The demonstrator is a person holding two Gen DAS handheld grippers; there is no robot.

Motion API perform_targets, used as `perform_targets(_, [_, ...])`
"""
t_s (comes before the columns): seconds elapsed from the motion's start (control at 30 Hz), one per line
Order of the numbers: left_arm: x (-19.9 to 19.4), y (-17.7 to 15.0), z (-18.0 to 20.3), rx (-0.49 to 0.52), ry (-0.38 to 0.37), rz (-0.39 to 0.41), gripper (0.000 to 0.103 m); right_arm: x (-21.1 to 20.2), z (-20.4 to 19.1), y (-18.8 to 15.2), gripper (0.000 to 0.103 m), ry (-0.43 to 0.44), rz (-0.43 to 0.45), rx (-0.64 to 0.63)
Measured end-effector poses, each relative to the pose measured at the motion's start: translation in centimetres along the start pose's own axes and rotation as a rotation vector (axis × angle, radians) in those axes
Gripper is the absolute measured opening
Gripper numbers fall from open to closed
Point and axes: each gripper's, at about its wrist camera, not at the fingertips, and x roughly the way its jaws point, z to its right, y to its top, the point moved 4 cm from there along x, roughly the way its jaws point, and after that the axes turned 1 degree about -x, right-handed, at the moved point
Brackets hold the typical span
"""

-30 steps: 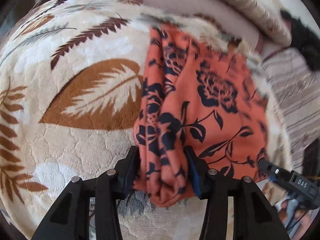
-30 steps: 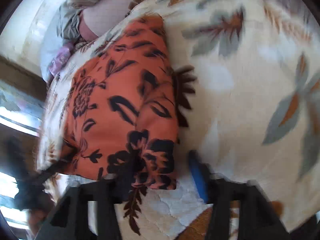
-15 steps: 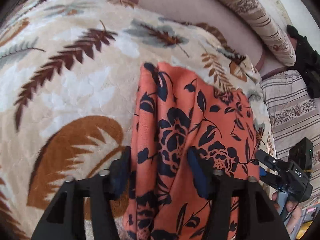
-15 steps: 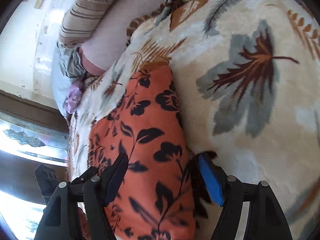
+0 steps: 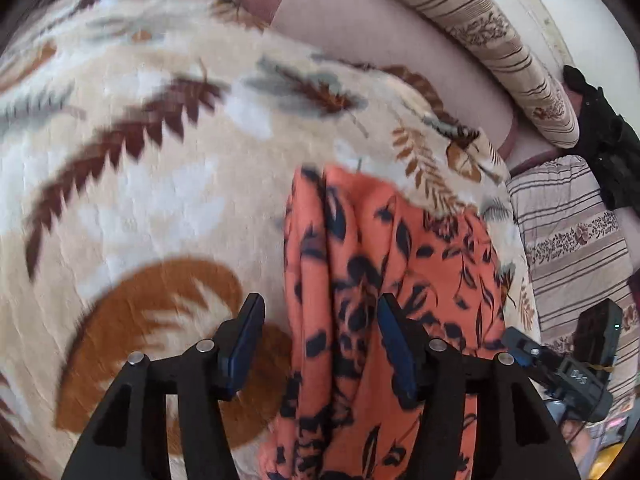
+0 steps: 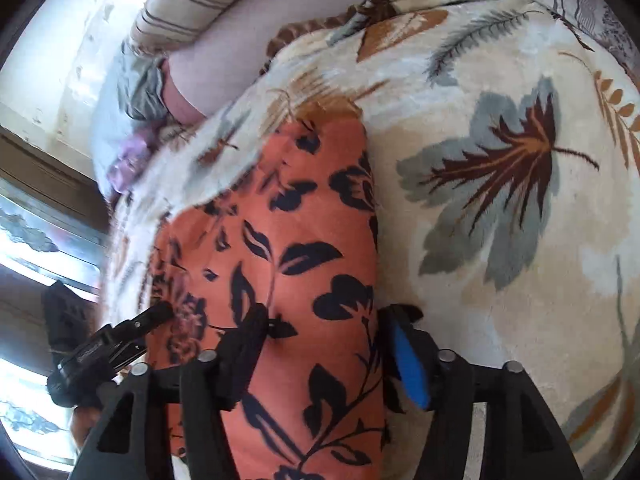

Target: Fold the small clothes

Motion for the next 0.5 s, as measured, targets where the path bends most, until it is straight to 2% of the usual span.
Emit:
perform_targets(0.07, [0.7, 0.8, 0.0, -0.029, -0.021, -0.014, 0.06, -0.4, -0.1, 1.2, 0.075, 0.031, 0.028, 0.004])
perform_targets(0.1, [1.8, 0.9, -0.1, -0.033, -0.03, -0.049, 0.06, 0.0, -0.1, 1.8, 0.08, 0.039, 0.032, 0.017])
perform_targets(0.13, [3.5, 1.1, -0.2, -0.027, -0.022, -0.099, 0.052, 1.0, 0.1, 2.5, 0.084, 0.039, 0.025, 0.034])
perform_targets(0.17, [4.1, 1.2, -0.6, -0.06, -0.037, -0.107, 0.039, 2.4, 0.5, 2.8, 0.084, 0.041, -0.012, 0.043])
perform_targets(0.2, [3.8, 1.7, -0.6, -0.091, -0.042, -0.107, 0.033, 4.0, 0.6, 2.7, 0.058, 0.04, -0.078, 0.053])
perform_targets(0.23, [3.1, 1.9, -0.1, -0.084, -0.027, -0.101, 0.023, 4.7, 0.2, 2.4, 0.048, 0.021, -0.111, 0.041])
perform_targets(0.27, [2.0, 2.0, 0.8, -0.036, -0.008, -0.08, 0.021, 3.9, -1.0, 2.4, 0.044, -0.031, -0.083, -0.035])
perform_targets(0.3, [0.9, 1.8, 1.9, 0.024, 0.002, -0.05, 0.021, 2.7, -2.5, 2.3, 0.039, -0.087, -0.047, -0.129])
perform_targets(0.33, [0.1, 1.5, 2.6, 0.071, 0.013, -0.029, 0.021, 1.4, -3.4, 2.0, 0.039, -0.113, -0.015, -0.181])
perform_targets(0.37, [-0.5, 1.3, 2.8, 0.08, 0.014, -0.007, 0.022, 0.6, -4.0, 1.7, 0.039, -0.125, 0.006, -0.208])
perform_targets(0.4, [-0.1, 1.2, 2.4, 0.054, 0.002, -0.011, 0.023, 0.2, -3.8, 1.6, 0.039, -0.13, 0.012, -0.211])
perform_targets(0.43, [1.2, 1.1, 1.5, 0.01, 0.009, -0.053, 0.029, 0.8, -2.8, 1.7, 0.039, -0.133, -0.007, -0.177])
perform_targets(0.47, [2.9, 0.8, 0.5, -0.039, 0.031, -0.119, 0.041, 1.9, -1.5, 1.9, 0.04, -0.14, -0.041, -0.126])
perform_targets(0.5, [3.5, 0.9, -0.2, -0.089, 0.026, -0.132, 0.047, 3.1, -0.1, 1.9, 0.052, -0.144, -0.077, -0.065])
